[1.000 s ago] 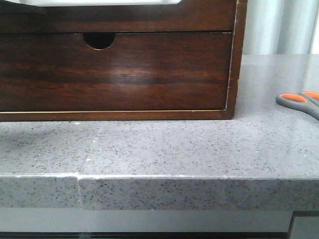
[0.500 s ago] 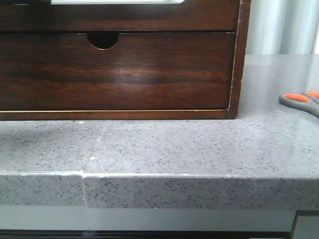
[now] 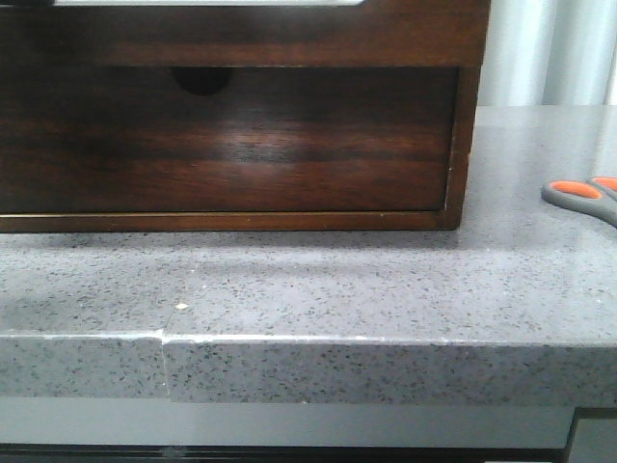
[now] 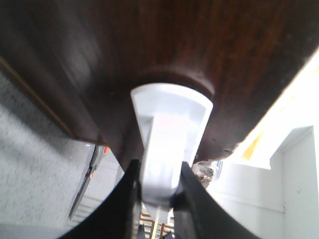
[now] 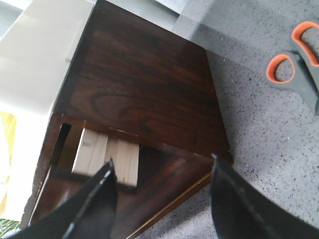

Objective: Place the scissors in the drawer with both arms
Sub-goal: 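Pull the drawer open toward the robot with the left gripper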

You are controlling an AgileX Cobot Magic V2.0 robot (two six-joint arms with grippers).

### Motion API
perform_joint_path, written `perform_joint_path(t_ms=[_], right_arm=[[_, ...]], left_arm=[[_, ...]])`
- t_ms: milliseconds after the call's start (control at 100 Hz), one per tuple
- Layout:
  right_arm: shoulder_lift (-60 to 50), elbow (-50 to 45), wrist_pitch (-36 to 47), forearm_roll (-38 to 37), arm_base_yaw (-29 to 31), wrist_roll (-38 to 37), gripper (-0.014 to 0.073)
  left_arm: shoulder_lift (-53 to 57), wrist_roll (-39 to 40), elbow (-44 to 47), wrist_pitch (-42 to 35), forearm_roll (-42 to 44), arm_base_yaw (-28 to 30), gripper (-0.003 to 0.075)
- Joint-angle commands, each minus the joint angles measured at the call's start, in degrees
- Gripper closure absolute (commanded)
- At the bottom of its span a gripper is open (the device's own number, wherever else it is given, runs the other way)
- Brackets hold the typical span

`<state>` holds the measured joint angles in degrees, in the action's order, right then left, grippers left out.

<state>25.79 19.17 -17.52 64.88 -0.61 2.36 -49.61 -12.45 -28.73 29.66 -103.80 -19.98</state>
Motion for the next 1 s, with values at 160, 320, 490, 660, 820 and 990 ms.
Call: perform_joint_path(t_ms=[160, 320, 490, 660, 820, 990], right_arm=[[0.7, 1.6, 1.4, 0.4, 0.2, 0.5, 0.023], [0.7, 1.6, 1.4, 0.4, 0.2, 0.5, 0.023], [0.7, 1.6, 1.4, 0.4, 0.2, 0.5, 0.023], [0.7, 1.6, 1.4, 0.4, 0.2, 0.5, 0.023], [0.7, 1.6, 1.4, 0.4, 0.2, 0.5, 0.023], [0.7, 1.6, 1.3, 0.4, 0.2, 0.5, 0.023]], left_arm=[[9.1, 2.4, 1.8, 1.3, 0.5, -1.8, 0.074], [13.5, 6.6, 2.8, -0.2, 4.4, -1.8, 0.074], [14.6, 8.2, 2.8, -0.3, 6.6, -1.8, 0.0739], [14.6, 8.2, 2.8, -0.3, 6.6, -1.8, 0.067], [14.6, 8.2, 2.8, -0.8, 6.6, -1.8, 0.0337], [14.6, 8.2, 2.8, -1.2, 6.6, -1.8, 0.0178]])
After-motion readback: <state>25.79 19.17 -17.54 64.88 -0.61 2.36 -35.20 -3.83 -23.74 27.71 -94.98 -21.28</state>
